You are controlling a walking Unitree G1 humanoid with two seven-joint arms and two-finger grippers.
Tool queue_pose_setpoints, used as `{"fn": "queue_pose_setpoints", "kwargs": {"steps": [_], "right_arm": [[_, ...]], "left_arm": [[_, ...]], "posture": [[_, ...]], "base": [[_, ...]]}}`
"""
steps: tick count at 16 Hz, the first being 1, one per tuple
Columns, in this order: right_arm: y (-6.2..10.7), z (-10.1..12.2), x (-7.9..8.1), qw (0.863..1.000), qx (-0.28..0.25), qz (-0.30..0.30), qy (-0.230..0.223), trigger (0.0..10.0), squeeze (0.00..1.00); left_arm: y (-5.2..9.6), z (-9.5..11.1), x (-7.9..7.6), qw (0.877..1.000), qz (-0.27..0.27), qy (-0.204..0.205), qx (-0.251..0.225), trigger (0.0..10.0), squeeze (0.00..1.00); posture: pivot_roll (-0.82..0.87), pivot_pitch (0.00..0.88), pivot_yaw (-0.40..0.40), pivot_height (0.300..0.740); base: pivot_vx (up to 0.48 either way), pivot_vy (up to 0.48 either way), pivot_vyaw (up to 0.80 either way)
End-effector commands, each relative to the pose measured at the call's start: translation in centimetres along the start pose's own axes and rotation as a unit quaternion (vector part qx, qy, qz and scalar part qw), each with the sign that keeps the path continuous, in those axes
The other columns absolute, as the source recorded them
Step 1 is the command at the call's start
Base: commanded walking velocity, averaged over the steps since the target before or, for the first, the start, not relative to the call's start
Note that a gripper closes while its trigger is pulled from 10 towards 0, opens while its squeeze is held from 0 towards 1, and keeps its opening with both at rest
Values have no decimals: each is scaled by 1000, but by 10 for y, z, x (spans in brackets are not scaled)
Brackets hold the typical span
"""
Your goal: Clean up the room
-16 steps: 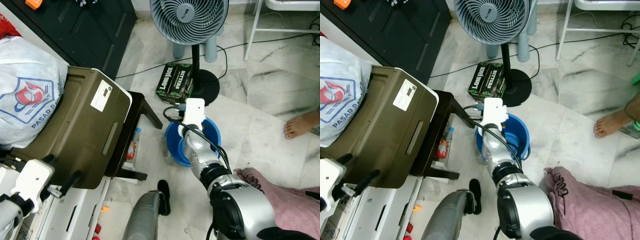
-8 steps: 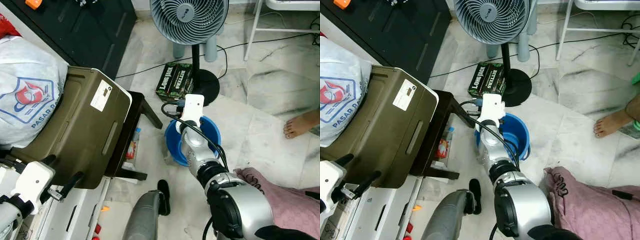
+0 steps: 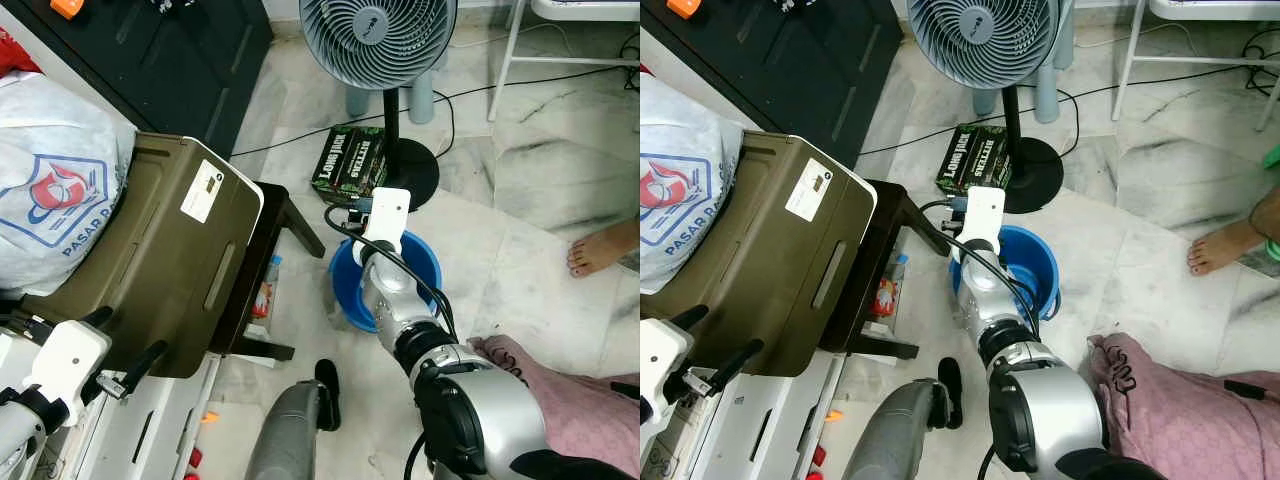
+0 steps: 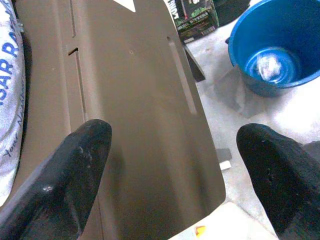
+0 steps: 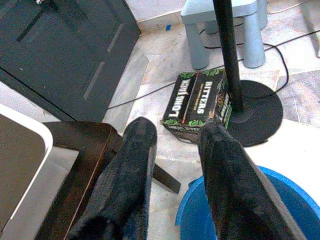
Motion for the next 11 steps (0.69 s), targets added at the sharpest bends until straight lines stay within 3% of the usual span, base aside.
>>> {"fn": "queue_pose_setpoints", "kwargs": {"steps": [1,7,11], "right_arm": [[4,-10,7,1000,16,6,-4,10000,1000],[19,-28,-18,999,28,40,22,10000,1000],[69,-55,-53,989,68,113,73,10000,1000]], "left_arm": [[5,-10,0,1000,4,9,24,10000,0],[-25,-4,-16,999,23,32,-9,10000,0],[-56,17,-35,996,58,51,-46,10000,0]], "posture": [[416,380,321,740],[288,349,237,740],[122,282,147,740]], "base": [[0,0,0],[0,0,0],[0,0,0]]}}
Point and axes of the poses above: a point about 5 cm out from each wrist's last joint towards the gripper, its own y axis pointing back from the gripper into the wrist, its own z axis along the axis of the wrist's last joint, x = y × z, the point moved 3 cm from there along -y, pointing out of the wrist towards the gripper, and after that the axes turned 9 degrees about -y, right-handed, at the moved point
